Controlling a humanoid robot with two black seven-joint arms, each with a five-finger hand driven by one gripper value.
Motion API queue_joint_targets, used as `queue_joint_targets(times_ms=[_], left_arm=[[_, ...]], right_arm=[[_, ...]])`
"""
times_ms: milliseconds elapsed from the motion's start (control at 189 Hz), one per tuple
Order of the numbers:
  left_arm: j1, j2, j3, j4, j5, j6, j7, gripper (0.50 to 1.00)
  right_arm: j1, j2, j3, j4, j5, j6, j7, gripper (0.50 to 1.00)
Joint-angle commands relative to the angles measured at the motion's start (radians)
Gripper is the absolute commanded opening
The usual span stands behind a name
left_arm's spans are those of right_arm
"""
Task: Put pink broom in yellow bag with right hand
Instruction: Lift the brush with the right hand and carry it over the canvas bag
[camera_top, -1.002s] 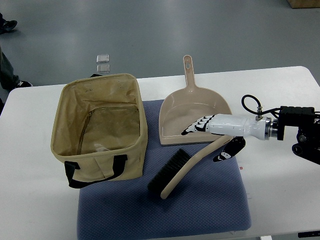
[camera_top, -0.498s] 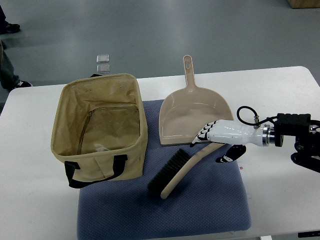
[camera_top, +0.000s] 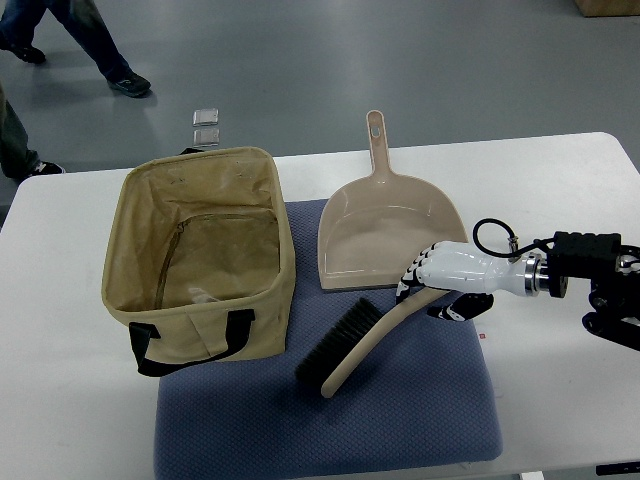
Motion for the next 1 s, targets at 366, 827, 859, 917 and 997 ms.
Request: queue_joint_targets(times_ms=[366, 827, 859, 917, 997], left_arm=[[0.000, 0.000, 0.000, 0.000, 0.000, -0.001, 0.000, 1.000], [0.000, 0.000, 0.000, 0.000, 0.000, -0.001, 0.000, 1.000], [0.000, 0.000, 0.000, 0.000, 0.000, 0.001, 0.000, 1.000], [0.000, 0.000, 0.000, 0.000, 0.000, 0.001, 0.000, 1.000], [0.000, 0.000, 0.000, 0.000, 0.000, 0.001, 0.000, 1.000]], right_arm=[[0.025, -0.003, -0.005, -0.005, 0.000, -0.043, -0.031, 0.500], [0.172, -0.075, 0.015, -0.005, 0.026, -0.157, -0.017, 0.500], [0.186, -0.078, 0.027, -0.005, 0.029, -0.160, -0.017, 0.500], [0.206, -0.088, 0.053, -0.008, 0.041, -0.160, -0.017, 0.500], [0.232, -0.091, 0.081, -0.016, 0.052, -0.155, -0.017, 0.500]])
